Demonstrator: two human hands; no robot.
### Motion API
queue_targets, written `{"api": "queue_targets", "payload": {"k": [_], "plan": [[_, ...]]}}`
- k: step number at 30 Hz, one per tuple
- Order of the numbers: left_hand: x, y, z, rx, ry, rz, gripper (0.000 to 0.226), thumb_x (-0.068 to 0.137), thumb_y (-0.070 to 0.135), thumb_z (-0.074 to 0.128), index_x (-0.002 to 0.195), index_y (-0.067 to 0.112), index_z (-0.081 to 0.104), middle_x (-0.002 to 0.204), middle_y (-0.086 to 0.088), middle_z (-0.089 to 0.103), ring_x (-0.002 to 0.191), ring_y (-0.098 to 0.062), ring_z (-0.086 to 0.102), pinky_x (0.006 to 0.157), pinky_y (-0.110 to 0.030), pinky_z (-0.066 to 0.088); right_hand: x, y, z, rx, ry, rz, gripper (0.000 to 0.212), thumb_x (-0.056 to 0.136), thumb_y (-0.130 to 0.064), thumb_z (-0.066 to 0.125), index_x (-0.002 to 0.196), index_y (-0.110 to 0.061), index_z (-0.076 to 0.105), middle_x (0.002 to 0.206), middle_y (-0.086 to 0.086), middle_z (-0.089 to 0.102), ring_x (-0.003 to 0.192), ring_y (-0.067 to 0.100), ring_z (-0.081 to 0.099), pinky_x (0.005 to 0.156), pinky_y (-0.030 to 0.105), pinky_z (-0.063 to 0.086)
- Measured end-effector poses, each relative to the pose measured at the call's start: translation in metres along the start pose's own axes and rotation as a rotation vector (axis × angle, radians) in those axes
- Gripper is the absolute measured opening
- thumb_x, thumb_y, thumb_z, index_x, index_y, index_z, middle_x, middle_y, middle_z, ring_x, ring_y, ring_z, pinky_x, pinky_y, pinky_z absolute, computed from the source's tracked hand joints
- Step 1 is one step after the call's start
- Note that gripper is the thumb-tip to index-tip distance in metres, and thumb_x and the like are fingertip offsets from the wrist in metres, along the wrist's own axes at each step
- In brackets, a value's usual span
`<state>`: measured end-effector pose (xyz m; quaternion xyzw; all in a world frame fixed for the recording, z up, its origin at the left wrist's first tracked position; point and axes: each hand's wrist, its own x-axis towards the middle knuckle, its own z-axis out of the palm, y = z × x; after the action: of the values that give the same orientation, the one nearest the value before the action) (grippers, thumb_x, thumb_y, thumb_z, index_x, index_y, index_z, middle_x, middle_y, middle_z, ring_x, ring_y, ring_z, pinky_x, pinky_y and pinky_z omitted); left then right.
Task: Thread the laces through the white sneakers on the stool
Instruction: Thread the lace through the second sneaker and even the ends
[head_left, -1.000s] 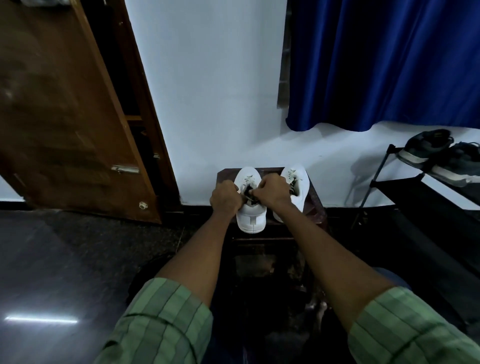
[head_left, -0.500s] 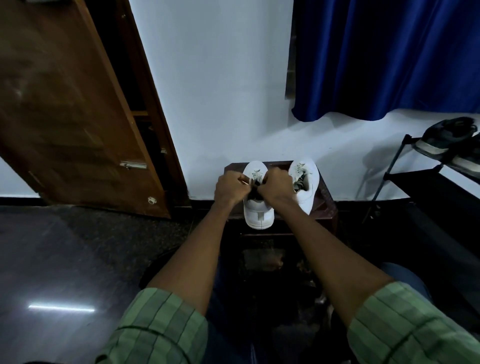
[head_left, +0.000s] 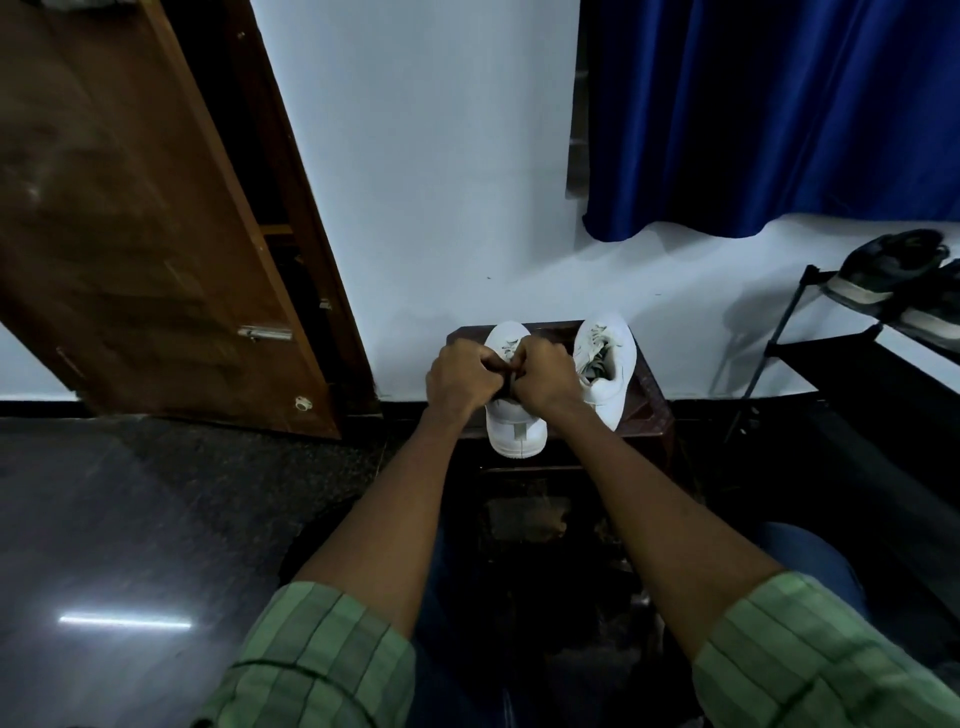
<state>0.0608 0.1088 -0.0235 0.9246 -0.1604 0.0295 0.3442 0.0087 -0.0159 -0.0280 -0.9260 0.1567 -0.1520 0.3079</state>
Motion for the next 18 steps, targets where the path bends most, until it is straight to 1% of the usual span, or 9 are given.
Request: {"api": "queue_targets", "payload": {"k": [3,5,6,8,10,12,14,16,18], "plan": [[0.001,0.002,0.004,0.008,0.007,-0.029,0.021,0.074,0.029,0.076,0.091,0.04,0.082,0.093,0.012,0.078,0.092,-0.018,0.073,0.079,-0.03,0.058,0.004,-0.005,0.003,-0.06,0.033,0.02,0.01,0.082,-0.012,0.062,0.079,-0.02,0.057,0.089,0.012,0.07,0.09,0.037,0.066,0.071,0.037,0.053],[0.001,0.003,0.003,0.017,-0.015,-0.045,0.023,0.074,0.026,0.075,0.092,0.039,0.081,0.095,0.011,0.077,0.094,-0.019,0.072,0.08,-0.029,0.056,0.007,-0.006,0.003,-0.113,0.018,0.015,0.005,0.085,-0.019,0.065,0.083,-0.015,0.064,0.093,0.014,0.071,0.094,0.039,0.068,0.072,0.035,0.051],[0.002,0.002,0.003,0.028,-0.019,-0.048,0.024,0.075,0.026,0.074,0.095,0.038,0.08,0.098,0.01,0.077,0.097,-0.021,0.072,0.081,-0.031,0.057,0.008,-0.007,0.002,-0.151,0.004,0.019,0.009,0.087,-0.022,0.067,0.088,-0.013,0.069,0.097,0.015,0.072,0.096,0.039,0.069,0.073,0.034,0.049],[0.002,-0.002,0.005,0.09,-0.012,-0.055,0.029,0.077,0.029,0.076,0.106,0.034,0.073,0.108,0.004,0.074,0.103,-0.026,0.07,0.087,-0.035,0.057,0.008,-0.009,0.001,-0.199,-0.049,0.034,0.016,0.088,-0.025,0.069,0.097,-0.013,0.074,0.105,0.015,0.073,0.102,0.038,0.069,0.075,0.034,0.047],[0.003,-0.006,0.01,0.153,-0.007,-0.074,0.034,0.08,0.032,0.075,0.113,0.027,0.071,0.114,-0.004,0.071,0.107,-0.031,0.068,0.088,-0.038,0.057,0.007,-0.008,-0.002,-0.175,-0.142,0.006,0.016,0.086,-0.024,0.07,0.095,-0.014,0.078,0.103,0.013,0.074,0.101,0.035,0.071,0.074,0.03,0.046],[0.004,-0.005,0.015,0.179,0.019,-0.065,0.03,0.081,0.03,0.073,0.109,0.019,0.075,0.111,-0.01,0.073,0.106,-0.035,0.07,0.084,-0.039,0.058,0.004,-0.006,-0.009,-0.13,-0.252,-0.066,0.015,0.087,-0.021,0.069,0.093,-0.014,0.081,0.099,0.012,0.077,0.099,0.029,0.071,0.073,0.026,0.043],[0.006,-0.002,0.018,0.199,0.051,-0.021,0.025,0.083,0.024,0.072,0.106,0.013,0.076,0.108,-0.014,0.073,0.103,-0.037,0.07,0.081,-0.039,0.058,-0.002,-0.002,-0.019,-0.063,-0.276,-0.092,0.019,0.085,-0.015,0.069,0.099,-0.017,0.082,0.1,0.007,0.079,0.098,0.023,0.07,0.075,0.024,0.042],[0.009,0.004,0.021,0.231,0.073,0.021,0.022,0.086,0.021,0.072,0.104,0.01,0.077,0.107,-0.015,0.074,0.101,-0.036,0.07,0.08,-0.039,0.057,-0.009,0.002,-0.026,0.03,-0.143,-0.066,0.02,0.081,-0.011,0.069,0.093,-0.017,0.083,0.094,0.004,0.079,0.092,0.019,0.07,0.072,0.027,0.045],[0.014,0.011,0.026,0.253,0.072,0.071,0.016,0.086,0.019,0.071,0.097,0.009,0.078,0.101,-0.016,0.075,0.096,-0.037,0.073,0.078,-0.04,0.059,-0.014,0.008,-0.034,-0.068,0.144,-0.015,0.012,0.079,-0.013,0.065,0.082,-0.013,0.076,0.092,0.007,0.075,0.095,0.028,0.068,0.074,0.034,0.048]]}}
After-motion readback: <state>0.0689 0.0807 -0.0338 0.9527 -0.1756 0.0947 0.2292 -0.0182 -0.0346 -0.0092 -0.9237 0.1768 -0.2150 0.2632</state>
